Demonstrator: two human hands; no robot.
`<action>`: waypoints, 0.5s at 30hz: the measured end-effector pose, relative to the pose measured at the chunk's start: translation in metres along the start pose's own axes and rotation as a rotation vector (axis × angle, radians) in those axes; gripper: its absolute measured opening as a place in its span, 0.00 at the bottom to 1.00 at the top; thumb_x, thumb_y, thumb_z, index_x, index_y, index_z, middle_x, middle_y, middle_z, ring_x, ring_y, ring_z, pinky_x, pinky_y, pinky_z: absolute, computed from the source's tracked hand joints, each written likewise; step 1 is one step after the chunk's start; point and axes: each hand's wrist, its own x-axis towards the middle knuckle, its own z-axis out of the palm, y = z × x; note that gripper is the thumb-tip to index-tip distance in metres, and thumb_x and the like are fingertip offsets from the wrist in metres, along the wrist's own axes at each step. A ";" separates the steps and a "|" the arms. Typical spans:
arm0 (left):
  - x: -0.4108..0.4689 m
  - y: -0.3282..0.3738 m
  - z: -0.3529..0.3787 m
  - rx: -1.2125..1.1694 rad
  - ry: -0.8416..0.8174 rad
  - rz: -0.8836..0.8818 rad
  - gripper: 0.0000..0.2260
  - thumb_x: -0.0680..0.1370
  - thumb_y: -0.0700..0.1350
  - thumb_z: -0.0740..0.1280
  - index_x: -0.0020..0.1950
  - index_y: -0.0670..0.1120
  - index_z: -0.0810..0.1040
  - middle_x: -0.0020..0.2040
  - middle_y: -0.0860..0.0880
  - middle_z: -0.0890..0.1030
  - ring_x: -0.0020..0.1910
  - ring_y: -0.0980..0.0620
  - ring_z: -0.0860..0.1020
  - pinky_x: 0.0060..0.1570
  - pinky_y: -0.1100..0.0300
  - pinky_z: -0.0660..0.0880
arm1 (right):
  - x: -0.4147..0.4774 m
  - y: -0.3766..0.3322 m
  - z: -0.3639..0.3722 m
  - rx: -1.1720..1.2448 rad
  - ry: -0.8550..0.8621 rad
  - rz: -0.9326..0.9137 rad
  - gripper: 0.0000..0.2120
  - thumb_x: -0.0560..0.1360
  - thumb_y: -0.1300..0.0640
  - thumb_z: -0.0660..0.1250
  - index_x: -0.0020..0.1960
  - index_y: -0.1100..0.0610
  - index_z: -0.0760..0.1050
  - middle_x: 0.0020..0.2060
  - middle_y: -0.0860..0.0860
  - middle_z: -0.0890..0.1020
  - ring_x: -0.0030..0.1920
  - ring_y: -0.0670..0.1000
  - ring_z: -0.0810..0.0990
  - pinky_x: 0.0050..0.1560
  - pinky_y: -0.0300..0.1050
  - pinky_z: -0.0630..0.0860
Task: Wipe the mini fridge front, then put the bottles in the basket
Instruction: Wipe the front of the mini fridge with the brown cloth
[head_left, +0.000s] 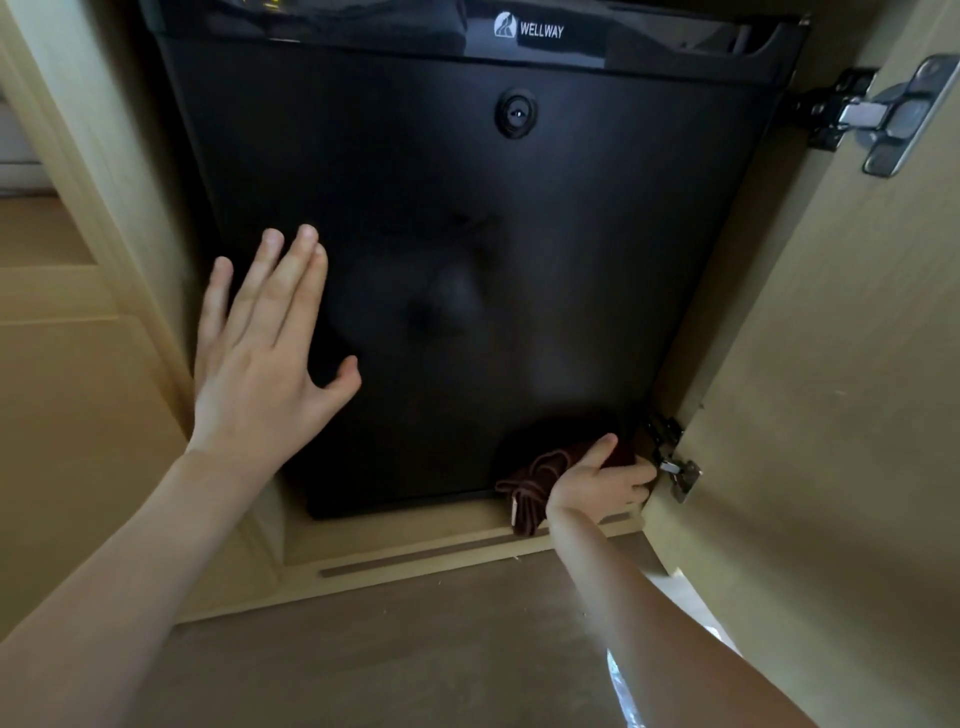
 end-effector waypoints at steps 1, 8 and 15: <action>0.000 0.000 0.001 -0.016 0.005 -0.002 0.37 0.75 0.51 0.67 0.79 0.40 0.56 0.80 0.44 0.57 0.80 0.50 0.50 0.78 0.49 0.46 | -0.006 -0.002 0.004 0.008 0.016 0.010 0.22 0.81 0.49 0.61 0.67 0.64 0.63 0.62 0.66 0.68 0.54 0.65 0.73 0.43 0.46 0.68; 0.000 0.000 0.000 -0.026 -0.038 -0.005 0.41 0.74 0.49 0.73 0.79 0.40 0.56 0.80 0.45 0.56 0.80 0.47 0.51 0.79 0.51 0.47 | -0.064 0.009 0.034 0.068 -0.026 0.009 0.19 0.80 0.48 0.62 0.64 0.57 0.62 0.60 0.62 0.66 0.50 0.63 0.74 0.46 0.56 0.79; 0.000 -0.003 -0.003 -0.008 -0.069 0.017 0.41 0.75 0.51 0.72 0.80 0.41 0.53 0.81 0.45 0.55 0.80 0.48 0.49 0.79 0.53 0.46 | -0.152 0.013 0.050 0.083 -0.200 0.036 0.19 0.80 0.50 0.62 0.64 0.60 0.62 0.61 0.60 0.66 0.50 0.56 0.72 0.42 0.42 0.70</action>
